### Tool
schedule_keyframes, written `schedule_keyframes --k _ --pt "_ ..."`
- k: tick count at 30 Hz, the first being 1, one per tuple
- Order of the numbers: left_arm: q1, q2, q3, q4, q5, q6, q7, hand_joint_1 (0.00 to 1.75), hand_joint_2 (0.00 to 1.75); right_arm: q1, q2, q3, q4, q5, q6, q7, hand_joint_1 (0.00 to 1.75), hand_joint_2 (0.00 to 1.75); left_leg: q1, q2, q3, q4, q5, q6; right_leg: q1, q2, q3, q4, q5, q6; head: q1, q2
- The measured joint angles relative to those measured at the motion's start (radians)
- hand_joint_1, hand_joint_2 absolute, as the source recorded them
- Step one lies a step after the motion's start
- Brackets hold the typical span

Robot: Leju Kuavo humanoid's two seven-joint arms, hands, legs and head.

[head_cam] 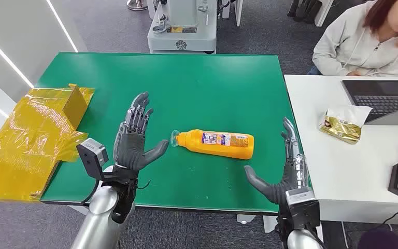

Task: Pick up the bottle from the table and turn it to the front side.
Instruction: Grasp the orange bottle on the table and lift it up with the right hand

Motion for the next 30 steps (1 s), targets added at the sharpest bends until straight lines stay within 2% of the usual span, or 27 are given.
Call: schedule_keyframes --k 7,13,19,21,24,30 --pt "0.0 0.0 0.006 0.0 0.0 0.0 0.0 0.0 1.75 -0.038 0.0 0.007 0.028 0.005 0.003 0.024 0.0 1.75 0.0 0.0 0.0 0.0 0.0 0.0 0.0 0.0 0.0 0.0 0.0 0.0 0.0 0.0" --pt "0.001 -0.013 0.006 0.003 -0.022 -0.005 0.0 0.0 1.75 -0.119 -0.02 0.015 0.134 0.16 0.001 0.148 0.0 1.75 0.0 0.0 0.0 0.0 0.0 0.0 0.0 0.0 0.0 0.0 0.0 0.0 0.0 0.0" --pt "-0.002 -0.026 0.003 0.015 -0.023 -0.01 0.0 0.0 1.75 -0.309 -0.071 0.04 0.367 0.225 0.053 0.224 0.0 1.75 0.0 0.0 0.0 0.001 0.002 0.001 0.0 0.0 0.0 0.0 0.002 0.0 0.0 0.0" --pt "-0.004 -0.026 0.002 0.018 -0.021 -0.013 0.0 0.0 1.75 -0.37 -0.079 0.057 0.445 0.251 0.097 0.261 0.0 1.75 0.0 0.001 0.0 0.001 0.002 0.001 0.0 0.001 0.0 0.0 0.003 0.0 0.0 0.0" --pt "-0.015 -0.026 -0.003 0.028 -0.015 -0.013 0.0 0.0 1.75 -0.497 -0.089 0.105 0.61 0.296 0.17 0.307 0.0 1.75 0.0 0.002 0.0 0.001 0.002 0.001 0.0 0.002 -0.001 0.001 0.003 -0.001 0.0 0.0" --pt "-0.02 -0.023 -0.012 0.044 -0.005 -0.008 0.0 0.0 1.75 -0.715 -0.094 0.235 0.921 0.358 0.244 0.314 0.0 1.75 0.0 0.0 -0.001 0.001 0.003 0.0 0.0 0.0 -0.001 0.001 0.003 -0.001 0.0 0.0"
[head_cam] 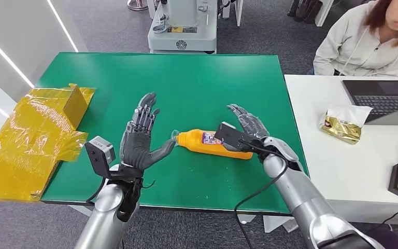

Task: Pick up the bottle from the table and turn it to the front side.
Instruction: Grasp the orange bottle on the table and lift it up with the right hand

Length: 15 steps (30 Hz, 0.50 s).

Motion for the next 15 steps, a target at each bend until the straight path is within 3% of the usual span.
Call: schedule_keyframes --k 9,15 --pt "-0.014 0.002 -0.003 0.026 0.024 0.001 0.007 0.0 1.75 -0.121 -0.022 0.171 0.224 0.025 0.136 0.003 0.0 1.75 0.0 0.0 -0.001 0.0 0.0 0.0 0.0 0.0 0.0 -0.001 0.0 0.0 0.0 0.0" --pt "-0.015 0.002 -0.003 0.029 0.029 0.001 0.007 0.0 1.75 -0.149 -0.036 0.228 0.275 0.026 0.154 0.003 0.0 1.75 0.0 0.0 0.0 0.0 0.0 0.0 0.0 0.0 0.0 -0.001 0.0 0.0 0.0 0.0"
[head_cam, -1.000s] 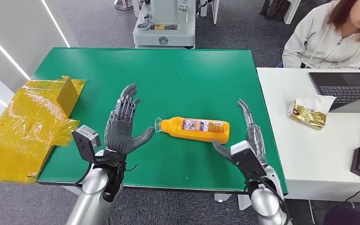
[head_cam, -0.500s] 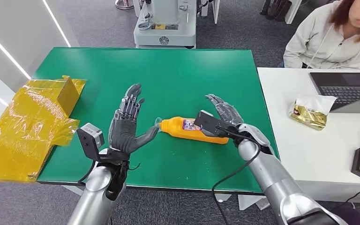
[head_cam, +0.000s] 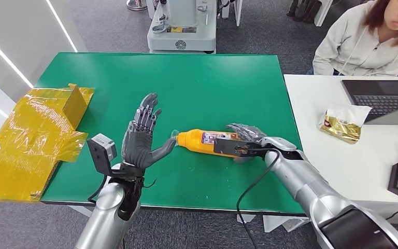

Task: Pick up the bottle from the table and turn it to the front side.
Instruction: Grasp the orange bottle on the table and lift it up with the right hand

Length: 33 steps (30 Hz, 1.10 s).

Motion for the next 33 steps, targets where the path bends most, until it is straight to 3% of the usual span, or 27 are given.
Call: schedule_keyframes --k 8,12,26,33 --pt "0.0 0.003 0.0 0.0 0.016 0.002 0.003 0.0 1.75 -0.019 -0.01 0.036 0.022 -0.015 0.041 -0.002 0.0 1.75 0.0 0.0 0.0 0.0 0.0 0.0 0.0 0.0 0.0 0.0 0.0 0.0 0.0 0.0" --pt "0.003 0.011 0.0 0.0 0.035 0.003 0.003 0.0 1.75 -0.033 -0.028 0.063 0.022 -0.048 0.063 -0.002 1.74 1.75 0.0 0.0 0.0 0.0 0.0 0.0 0.0 0.0 0.0 0.0 0.0 0.0 0.0 0.0" --pt "0.013 0.023 0.001 0.0 0.043 0.007 0.003 0.0 1.75 -0.02 -0.052 0.136 0.029 -0.148 -0.07 -0.021 1.75 1.75 0.0 0.0 0.0 0.0 0.0 0.0 0.0 0.0 0.0 0.0 0.0 0.0 0.0 0.0" --pt "0.019 0.024 0.001 0.0 0.042 0.007 0.003 0.0 1.75 -0.016 -0.057 0.143 0.029 -0.151 -0.08 -0.024 1.75 1.75 0.0 0.0 0.0 0.0 0.0 0.0 0.0 0.0 0.0 0.0 0.0 0.0 0.0 0.0"
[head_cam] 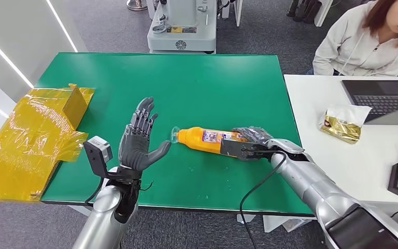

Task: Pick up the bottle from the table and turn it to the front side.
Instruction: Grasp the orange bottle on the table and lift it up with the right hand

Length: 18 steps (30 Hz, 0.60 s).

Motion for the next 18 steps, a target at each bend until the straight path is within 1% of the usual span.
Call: schedule_keyframes --k 6,9,11,14,18 --pt "0.002 0.0 0.0 0.0 -0.006 0.0 0.0 0.0 1.75 0.012 -0.001 0.003 -0.001 -0.023 -0.03 -0.011 1.75 1.75 0.0 0.0 0.0 0.0 0.0 0.0 0.0 0.0 0.0 0.0 0.0 0.0 0.0 0.0" --pt "0.003 0.0 0.0 0.0 -0.011 0.001 0.0 0.0 1.75 0.03 -0.002 -0.004 -0.005 -0.078 -0.039 -0.038 1.75 1.75 0.0 0.0 0.0 0.0 0.0 0.0 0.0 0.0 0.0 0.0 0.0 0.0 0.0 0.0" --pt "0.002 0.001 0.0 -0.001 -0.013 0.003 0.0 0.0 1.75 0.045 -0.002 -0.024 -0.009 -0.163 0.003 -0.07 1.75 1.75 0.0 0.0 0.0 0.0 0.0 0.0 0.0 0.0 0.0 0.0 0.0 0.0 0.0 0.0" --pt "-0.002 0.003 0.0 -0.001 -0.031 0.032 -0.006 0.0 1.75 0.072 -0.001 -0.074 -0.017 -0.314 0.102 -0.114 1.75 1.75 0.0 0.0 0.0 0.0 0.0 0.0 0.0 0.0 0.0 0.0 0.0 0.0 0.0 0.0" --pt "-0.004 0.007 0.0 -0.002 -0.077 0.098 -0.025 0.0 1.75 0.113 0.001 -0.131 -0.027 -0.428 0.166 -0.146 1.75 1.75 0.0 0.0 0.0 0.0 0.0 0.0 0.0 0.0 0.0 0.0 0.0 0.0 0.0 0.0"
